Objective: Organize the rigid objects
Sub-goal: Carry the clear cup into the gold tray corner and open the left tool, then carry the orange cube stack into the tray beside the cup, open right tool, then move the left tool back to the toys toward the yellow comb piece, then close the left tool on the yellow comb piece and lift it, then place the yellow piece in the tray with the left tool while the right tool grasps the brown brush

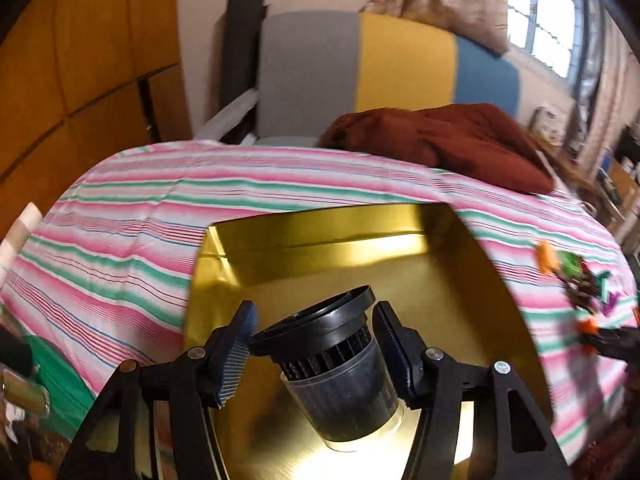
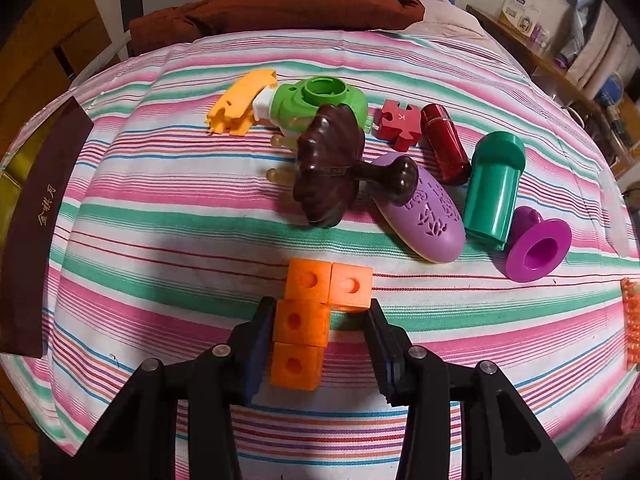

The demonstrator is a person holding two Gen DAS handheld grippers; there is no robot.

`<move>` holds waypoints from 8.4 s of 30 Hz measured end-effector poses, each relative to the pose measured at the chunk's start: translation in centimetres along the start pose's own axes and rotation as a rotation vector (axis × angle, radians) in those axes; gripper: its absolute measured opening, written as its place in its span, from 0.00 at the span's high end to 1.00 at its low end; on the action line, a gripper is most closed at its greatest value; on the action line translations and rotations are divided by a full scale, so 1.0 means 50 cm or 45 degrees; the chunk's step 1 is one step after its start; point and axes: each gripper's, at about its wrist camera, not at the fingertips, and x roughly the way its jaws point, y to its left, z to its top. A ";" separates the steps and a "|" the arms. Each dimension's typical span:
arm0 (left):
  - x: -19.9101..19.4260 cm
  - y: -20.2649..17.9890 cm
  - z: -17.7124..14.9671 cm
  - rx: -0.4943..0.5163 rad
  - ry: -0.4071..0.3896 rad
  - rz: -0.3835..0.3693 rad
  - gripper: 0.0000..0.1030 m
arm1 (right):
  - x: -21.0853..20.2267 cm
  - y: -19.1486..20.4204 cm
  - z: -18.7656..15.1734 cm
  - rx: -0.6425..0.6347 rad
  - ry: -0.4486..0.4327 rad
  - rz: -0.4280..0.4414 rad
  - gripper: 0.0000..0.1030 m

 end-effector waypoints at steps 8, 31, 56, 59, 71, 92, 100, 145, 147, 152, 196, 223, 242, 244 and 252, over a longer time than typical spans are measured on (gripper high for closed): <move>0.093 0.091 0.053 -0.081 0.062 0.073 0.41 | -0.004 -0.003 -0.003 -0.004 -0.006 0.001 0.57; -0.072 0.065 -0.003 -0.118 -0.138 0.136 0.27 | -0.030 0.019 -0.027 -0.049 -0.049 -0.055 0.57; -0.170 0.016 -0.122 -0.143 -0.129 0.186 0.27 | -0.109 0.134 -0.002 -0.010 -0.269 0.120 0.57; -0.173 0.022 -0.128 -0.148 -0.130 0.195 0.27 | -0.153 0.194 0.017 -0.080 -0.319 0.211 0.57; -0.179 0.061 -0.144 -0.188 -0.108 0.216 0.27 | -0.195 0.517 0.056 -0.424 -0.258 0.547 0.57; -0.173 0.130 -0.162 -0.276 -0.074 0.240 0.27 | -0.034 0.804 0.119 -0.455 -0.042 0.528 0.56; -0.177 0.144 -0.160 -0.302 -0.080 0.234 0.27 | -0.067 0.823 0.105 -0.487 -0.119 0.573 0.38; -0.178 -0.103 -0.109 0.029 -0.079 -0.058 0.27 | -0.264 0.066 0.058 0.052 -0.707 0.006 0.25; -0.177 -0.123 -0.105 0.057 -0.080 -0.075 0.27 | -0.264 0.021 0.058 0.109 -0.720 -0.032 0.24; -0.171 -0.175 -0.094 0.118 -0.069 -0.111 0.27 | -0.241 -0.107 0.050 0.323 -0.744 -0.120 0.23; 0.100 -0.576 0.023 0.289 0.319 -0.478 0.45 | -0.153 -0.266 0.012 0.829 -0.606 0.194 0.21; 0.312 -0.673 0.108 0.249 0.450 -0.564 0.66 | -0.131 -0.242 0.026 0.758 -0.525 0.290 0.20; 0.083 -0.577 -0.120 0.509 0.246 -0.502 0.66 | -0.092 -0.188 0.048 0.596 -0.385 0.385 0.21; 0.070 -0.565 -0.130 0.498 0.248 -0.523 0.66 | -0.111 -0.171 0.047 0.533 -0.449 0.375 0.21; 0.018 -0.531 -0.149 0.484 0.214 -0.570 0.66 | -0.097 -0.071 0.093 0.192 -0.436 0.243 0.25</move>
